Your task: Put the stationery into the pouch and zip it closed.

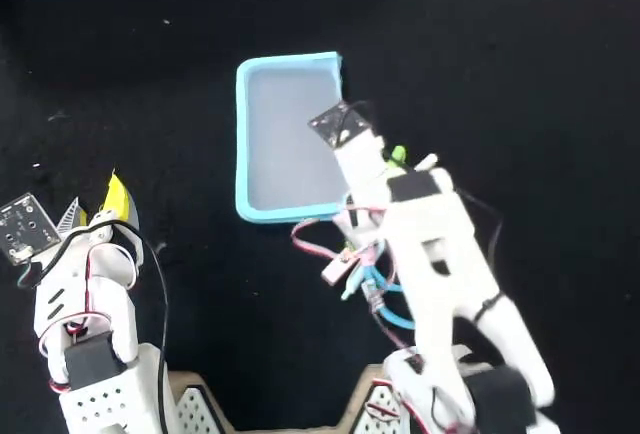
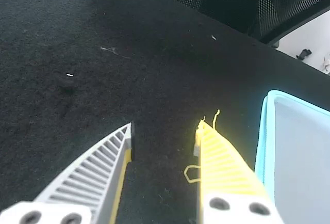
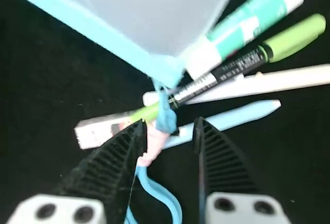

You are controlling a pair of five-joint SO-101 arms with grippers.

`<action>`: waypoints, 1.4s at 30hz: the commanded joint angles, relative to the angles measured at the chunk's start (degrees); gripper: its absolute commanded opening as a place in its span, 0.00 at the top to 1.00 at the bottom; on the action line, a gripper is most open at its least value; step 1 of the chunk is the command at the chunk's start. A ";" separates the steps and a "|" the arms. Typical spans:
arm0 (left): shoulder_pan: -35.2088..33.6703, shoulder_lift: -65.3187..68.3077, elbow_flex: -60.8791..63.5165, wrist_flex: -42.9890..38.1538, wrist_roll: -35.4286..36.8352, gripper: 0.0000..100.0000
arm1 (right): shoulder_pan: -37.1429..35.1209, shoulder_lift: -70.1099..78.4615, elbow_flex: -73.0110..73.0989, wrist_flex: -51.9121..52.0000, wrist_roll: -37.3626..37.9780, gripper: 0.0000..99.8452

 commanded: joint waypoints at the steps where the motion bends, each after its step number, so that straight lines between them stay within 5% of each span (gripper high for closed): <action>1: -0.04 -0.44 -0.40 -1.49 0.62 0.80 | -1.58 -5.67 4.26 -5.98 -2.90 0.85; 13: 0.04 -0.44 -0.31 -1.49 0.62 0.80 | 2.20 4.62 8.04 -18.73 -2.81 0.89; 38: 0.04 -0.44 -0.48 -1.49 0.62 0.80 | 2.99 -0.48 7.96 -10.64 -0.26 0.90; 42: 0.04 -0.44 -0.48 -1.49 0.62 0.80 | 3.25 -0.48 10.24 -13.98 0.00 0.99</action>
